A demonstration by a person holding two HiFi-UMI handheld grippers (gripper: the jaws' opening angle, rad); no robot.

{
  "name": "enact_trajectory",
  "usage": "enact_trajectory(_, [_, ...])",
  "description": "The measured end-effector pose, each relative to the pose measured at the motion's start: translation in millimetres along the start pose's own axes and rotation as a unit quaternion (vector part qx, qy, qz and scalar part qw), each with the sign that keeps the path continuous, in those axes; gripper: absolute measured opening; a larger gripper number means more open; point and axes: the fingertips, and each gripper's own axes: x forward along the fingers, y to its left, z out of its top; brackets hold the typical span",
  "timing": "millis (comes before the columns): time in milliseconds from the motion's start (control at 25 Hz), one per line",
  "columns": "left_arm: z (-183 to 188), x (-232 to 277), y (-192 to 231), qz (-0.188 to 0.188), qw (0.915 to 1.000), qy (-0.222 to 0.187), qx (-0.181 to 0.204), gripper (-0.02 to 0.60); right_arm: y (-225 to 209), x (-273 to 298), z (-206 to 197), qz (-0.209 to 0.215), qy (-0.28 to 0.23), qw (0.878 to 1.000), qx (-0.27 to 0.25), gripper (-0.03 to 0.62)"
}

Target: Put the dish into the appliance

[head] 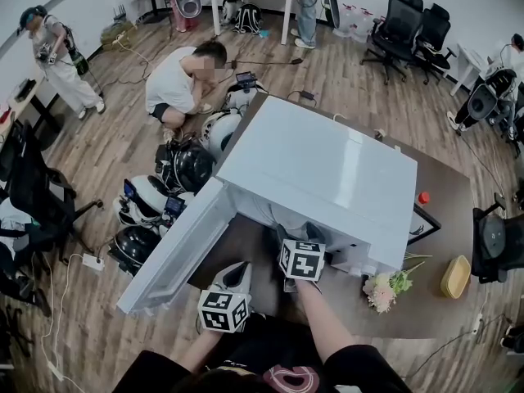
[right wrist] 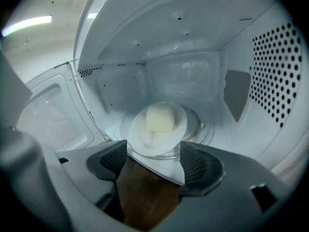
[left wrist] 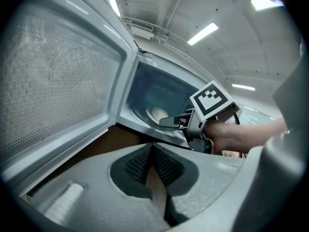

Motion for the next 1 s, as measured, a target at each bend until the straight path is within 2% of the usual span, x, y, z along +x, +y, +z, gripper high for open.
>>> enact_trajectory(160, [4.4,-0.6,-2.1,-0.005,1.0000,-0.006,0.003,0.009,-2.9,-15.4,3.0,0.007,-0.026,0.999,0.026,0.373])
enact_trajectory(480, [7.2,-5.9,-9.0,-0.016,0.9998,-0.013,0.004,0.009,4.9,-54.6,-0.8,0.043,-0.056,0.997,0.037,0.374])
enact_trajectory(760, [9.4,-11.6,-20.4,-0.029,0.9992,-0.017,0.020,0.009,0.8,-90.1,-8.0,0.047,-0.080,0.994,0.050,0.371])
enact_trajectory(920, [9.0,-16.2,-30.0,-0.045,0.9985,-0.021,0.023,0.009,1.7,-106.8,-22.4,0.040,-0.077,0.996,0.036,0.315])
enact_trajectory(1000, [7.2,-17.4,-36.1,-0.054,0.9980,-0.022,0.026,0.009,1.9,-114.8,-30.0,0.031,-0.081,0.996,0.033,0.260])
